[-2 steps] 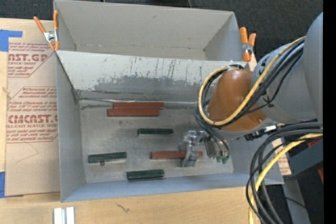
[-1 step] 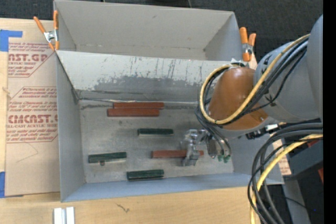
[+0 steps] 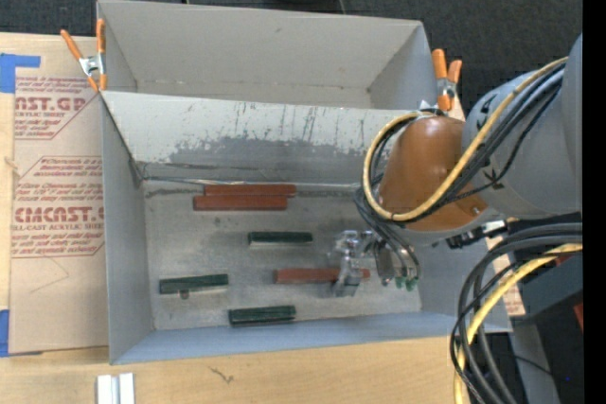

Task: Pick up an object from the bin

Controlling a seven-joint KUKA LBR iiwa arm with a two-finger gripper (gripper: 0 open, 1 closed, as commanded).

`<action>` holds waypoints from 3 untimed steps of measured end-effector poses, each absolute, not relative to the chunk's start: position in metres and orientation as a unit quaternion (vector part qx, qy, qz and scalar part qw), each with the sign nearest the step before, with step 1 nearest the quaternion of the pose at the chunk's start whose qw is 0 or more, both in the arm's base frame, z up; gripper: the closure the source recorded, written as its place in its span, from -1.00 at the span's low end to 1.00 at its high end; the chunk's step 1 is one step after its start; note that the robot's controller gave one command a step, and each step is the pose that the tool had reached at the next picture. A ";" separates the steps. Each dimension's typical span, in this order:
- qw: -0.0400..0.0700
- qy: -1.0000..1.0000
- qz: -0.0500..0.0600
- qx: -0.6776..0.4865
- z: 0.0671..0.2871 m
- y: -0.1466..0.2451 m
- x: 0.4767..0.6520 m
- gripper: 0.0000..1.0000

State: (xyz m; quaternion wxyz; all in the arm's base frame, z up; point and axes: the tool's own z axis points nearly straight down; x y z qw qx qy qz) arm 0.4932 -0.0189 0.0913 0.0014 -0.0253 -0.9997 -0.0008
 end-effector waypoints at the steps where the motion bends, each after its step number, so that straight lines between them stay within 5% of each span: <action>1: 0.000 -1.000 -0.001 -0.025 0.101 -0.019 0.494 1.00; 3: 0.003 -1.000 -0.001 -0.025 0.131 -0.019 0.492 1.00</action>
Offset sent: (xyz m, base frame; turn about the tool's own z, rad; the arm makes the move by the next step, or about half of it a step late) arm -0.0001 -0.0002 0.0778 0.0000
